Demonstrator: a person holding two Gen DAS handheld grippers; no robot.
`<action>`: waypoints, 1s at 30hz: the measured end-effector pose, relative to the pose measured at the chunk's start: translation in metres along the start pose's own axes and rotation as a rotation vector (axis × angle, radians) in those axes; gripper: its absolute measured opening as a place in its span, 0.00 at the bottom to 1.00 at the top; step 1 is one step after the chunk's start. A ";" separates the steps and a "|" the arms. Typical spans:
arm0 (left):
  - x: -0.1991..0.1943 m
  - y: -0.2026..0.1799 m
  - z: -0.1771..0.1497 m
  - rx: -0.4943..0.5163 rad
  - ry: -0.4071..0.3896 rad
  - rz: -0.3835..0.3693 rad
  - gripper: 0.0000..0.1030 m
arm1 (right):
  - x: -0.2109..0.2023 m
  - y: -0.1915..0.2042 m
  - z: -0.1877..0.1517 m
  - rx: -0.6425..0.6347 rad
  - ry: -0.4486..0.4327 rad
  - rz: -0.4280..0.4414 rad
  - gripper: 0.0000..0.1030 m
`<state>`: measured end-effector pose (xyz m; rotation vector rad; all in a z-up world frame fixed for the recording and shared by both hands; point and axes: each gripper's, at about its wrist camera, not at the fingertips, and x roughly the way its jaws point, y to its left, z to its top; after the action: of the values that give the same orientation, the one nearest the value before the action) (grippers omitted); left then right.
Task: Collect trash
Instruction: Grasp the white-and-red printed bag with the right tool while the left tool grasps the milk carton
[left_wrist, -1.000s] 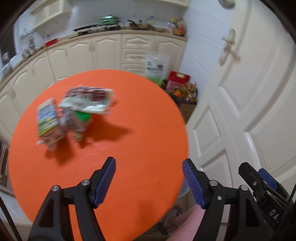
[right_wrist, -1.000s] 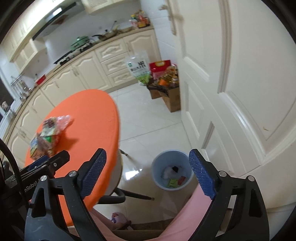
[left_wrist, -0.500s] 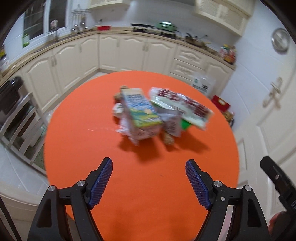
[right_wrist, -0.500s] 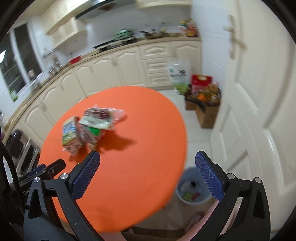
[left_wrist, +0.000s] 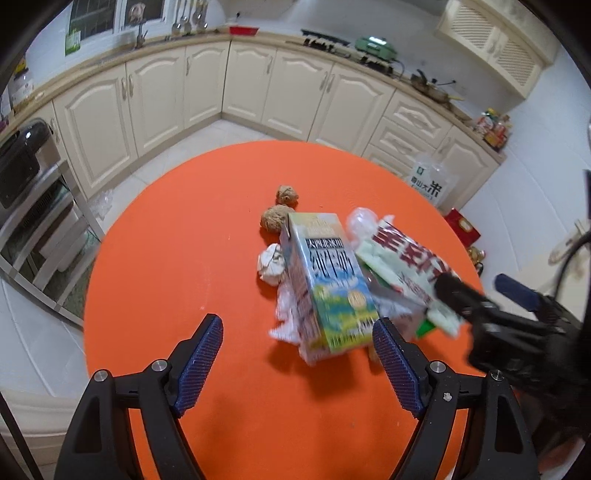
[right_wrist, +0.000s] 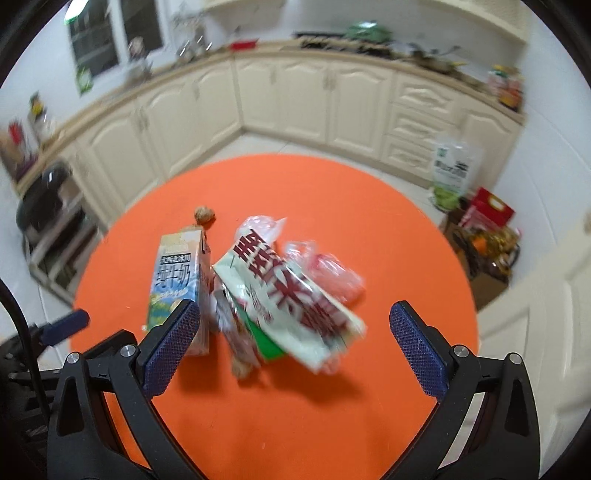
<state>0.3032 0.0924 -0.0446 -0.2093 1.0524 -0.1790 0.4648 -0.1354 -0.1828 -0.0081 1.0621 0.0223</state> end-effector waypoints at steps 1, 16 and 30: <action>0.004 0.001 0.005 -0.010 0.010 -0.004 0.77 | 0.011 0.001 0.005 -0.006 0.014 0.011 1.00; 0.036 0.008 0.061 -0.107 0.092 -0.005 0.77 | 0.037 -0.018 0.007 -0.013 0.062 0.136 0.33; 0.058 -0.017 0.071 -0.086 0.112 0.003 0.77 | 0.003 -0.086 -0.013 0.142 -0.007 0.311 0.14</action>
<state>0.3923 0.0682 -0.0547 -0.2780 1.1728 -0.1438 0.4564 -0.2213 -0.1923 0.2856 1.0480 0.2277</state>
